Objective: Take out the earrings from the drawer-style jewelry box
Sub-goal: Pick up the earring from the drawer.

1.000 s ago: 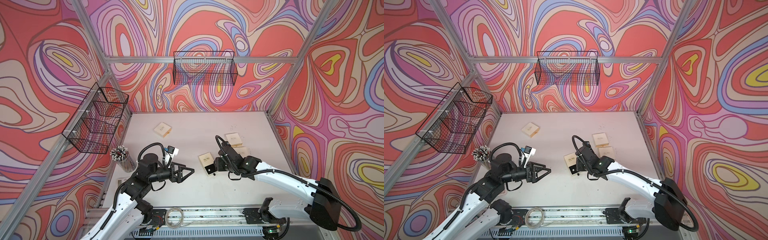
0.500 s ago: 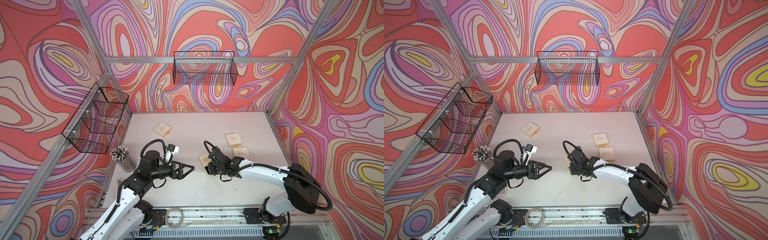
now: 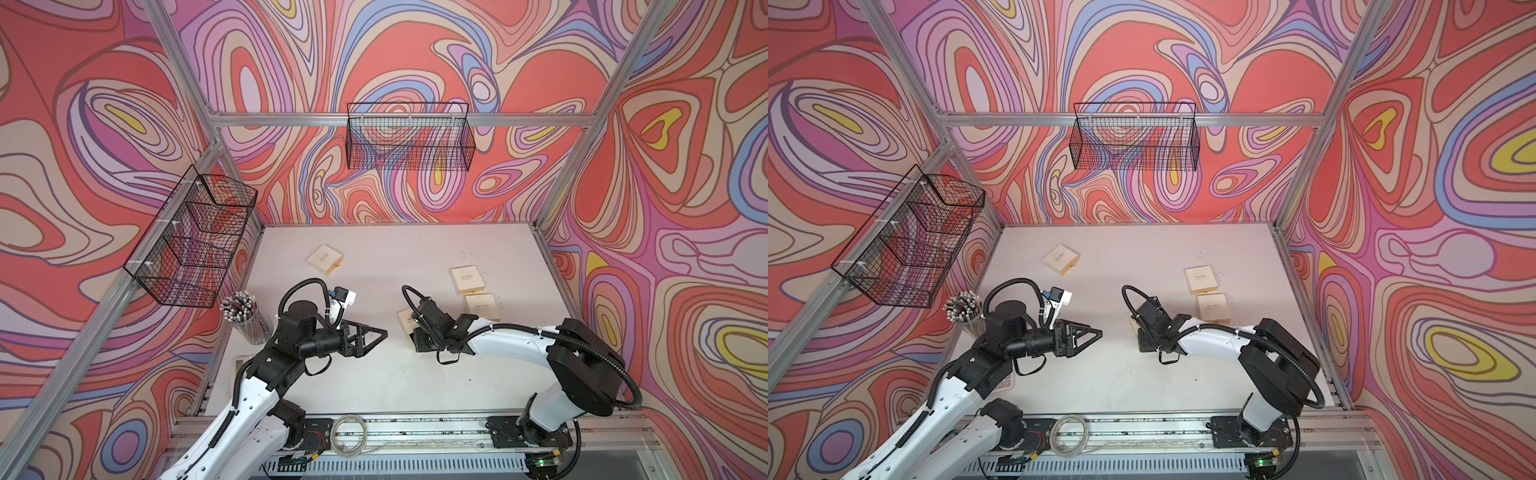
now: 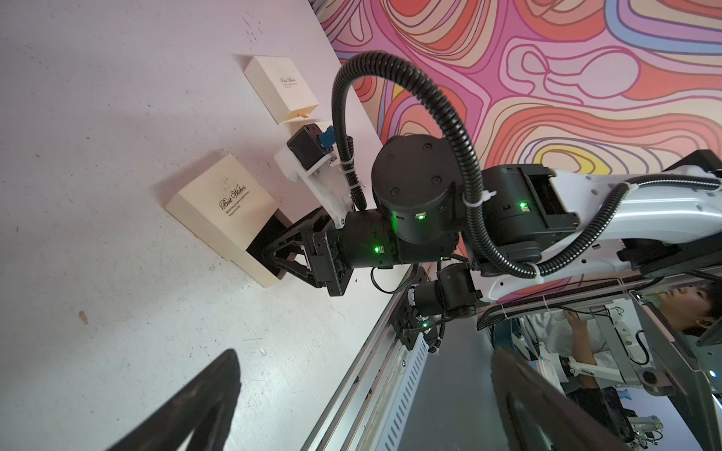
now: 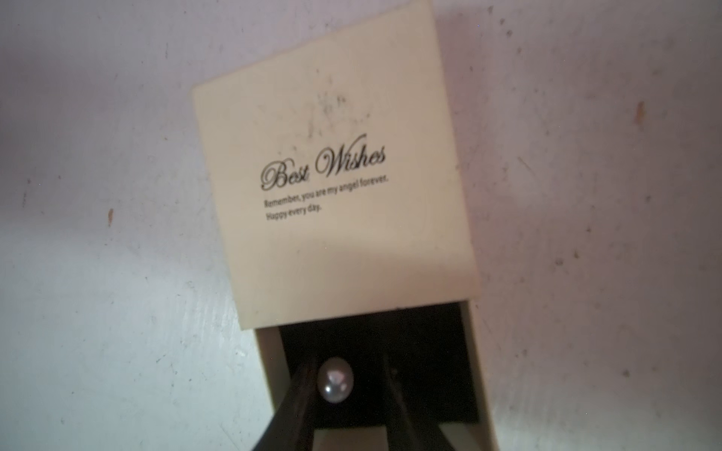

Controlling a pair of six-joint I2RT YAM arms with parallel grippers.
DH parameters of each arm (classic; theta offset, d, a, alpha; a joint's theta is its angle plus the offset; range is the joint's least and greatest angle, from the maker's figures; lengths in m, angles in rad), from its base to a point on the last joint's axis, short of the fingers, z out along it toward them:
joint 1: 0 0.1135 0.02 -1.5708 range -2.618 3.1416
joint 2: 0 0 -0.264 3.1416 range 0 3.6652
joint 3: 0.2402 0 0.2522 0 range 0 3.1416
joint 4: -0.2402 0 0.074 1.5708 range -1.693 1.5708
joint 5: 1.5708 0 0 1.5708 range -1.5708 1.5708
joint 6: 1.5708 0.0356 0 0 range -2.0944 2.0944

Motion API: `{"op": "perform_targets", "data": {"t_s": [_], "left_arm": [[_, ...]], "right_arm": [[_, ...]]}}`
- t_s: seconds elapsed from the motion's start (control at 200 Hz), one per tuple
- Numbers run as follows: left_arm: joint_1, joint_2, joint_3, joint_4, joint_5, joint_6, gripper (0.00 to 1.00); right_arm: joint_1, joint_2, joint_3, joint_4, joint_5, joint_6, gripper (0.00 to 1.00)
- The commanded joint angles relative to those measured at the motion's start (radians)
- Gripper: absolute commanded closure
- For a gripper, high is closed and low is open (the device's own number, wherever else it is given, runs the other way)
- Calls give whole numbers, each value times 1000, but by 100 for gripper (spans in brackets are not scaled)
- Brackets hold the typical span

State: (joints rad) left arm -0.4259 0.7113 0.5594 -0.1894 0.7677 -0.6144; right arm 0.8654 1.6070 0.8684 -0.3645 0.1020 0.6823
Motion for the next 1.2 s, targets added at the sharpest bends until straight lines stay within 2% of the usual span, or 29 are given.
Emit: {"op": "perform_targets", "data": {"t_s": [0.0, 0.366, 0.801, 1.197], "left_arm": [[10, -6, 5, 31, 10, -8, 0], [17, -6, 4, 31, 7, -13, 0], [21, -4, 4, 31, 5, -16, 0], [22, -5, 3, 33, 5, -18, 0]], "right_arm": [[10, 26, 27, 8, 12, 5, 71], [31, 65, 40, -22, 60, 21, 73], [38, 19, 18, 9, 59, 43, 91], [37, -29, 15, -6, 69, 65, 94]]}}
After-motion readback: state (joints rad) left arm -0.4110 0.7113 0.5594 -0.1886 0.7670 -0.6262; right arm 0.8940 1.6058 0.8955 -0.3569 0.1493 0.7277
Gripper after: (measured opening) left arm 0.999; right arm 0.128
